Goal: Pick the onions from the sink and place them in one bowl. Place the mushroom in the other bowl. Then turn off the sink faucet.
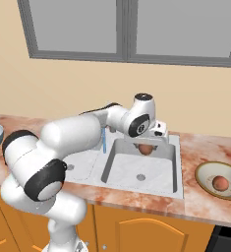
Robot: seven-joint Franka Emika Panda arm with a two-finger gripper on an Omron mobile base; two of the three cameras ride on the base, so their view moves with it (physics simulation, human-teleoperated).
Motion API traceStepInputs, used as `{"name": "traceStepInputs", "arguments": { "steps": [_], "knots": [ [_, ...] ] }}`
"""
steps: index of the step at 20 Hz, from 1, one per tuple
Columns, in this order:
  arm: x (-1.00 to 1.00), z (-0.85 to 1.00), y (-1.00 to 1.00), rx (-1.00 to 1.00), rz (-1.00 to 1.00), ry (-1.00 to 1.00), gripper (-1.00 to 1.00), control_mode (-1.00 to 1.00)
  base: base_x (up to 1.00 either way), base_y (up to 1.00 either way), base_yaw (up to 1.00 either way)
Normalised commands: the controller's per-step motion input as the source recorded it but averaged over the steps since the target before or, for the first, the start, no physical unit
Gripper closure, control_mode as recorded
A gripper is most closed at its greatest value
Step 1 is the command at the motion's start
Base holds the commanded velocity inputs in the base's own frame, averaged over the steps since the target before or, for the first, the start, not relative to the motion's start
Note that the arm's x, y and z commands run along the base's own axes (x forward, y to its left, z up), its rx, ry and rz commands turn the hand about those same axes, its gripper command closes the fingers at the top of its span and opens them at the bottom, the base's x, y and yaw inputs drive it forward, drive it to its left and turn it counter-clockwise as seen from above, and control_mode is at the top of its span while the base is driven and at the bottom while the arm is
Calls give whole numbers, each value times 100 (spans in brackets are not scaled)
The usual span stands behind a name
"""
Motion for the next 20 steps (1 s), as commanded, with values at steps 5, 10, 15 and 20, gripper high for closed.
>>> {"name": "traceStepInputs", "arguments": {
  "steps": [5,10,15,20],
  "knots": [
    [-36,49,0,5,-39,-1,100,-100,0,0,0],
    [-26,31,-5,0,-33,-7,100,-100,0,0,0],
    [-15,32,-19,0,-23,-13,100,-100,0,0,0],
    [0,19,-33,0,-21,-4,100,-100,0,0,0]
  ]
}}
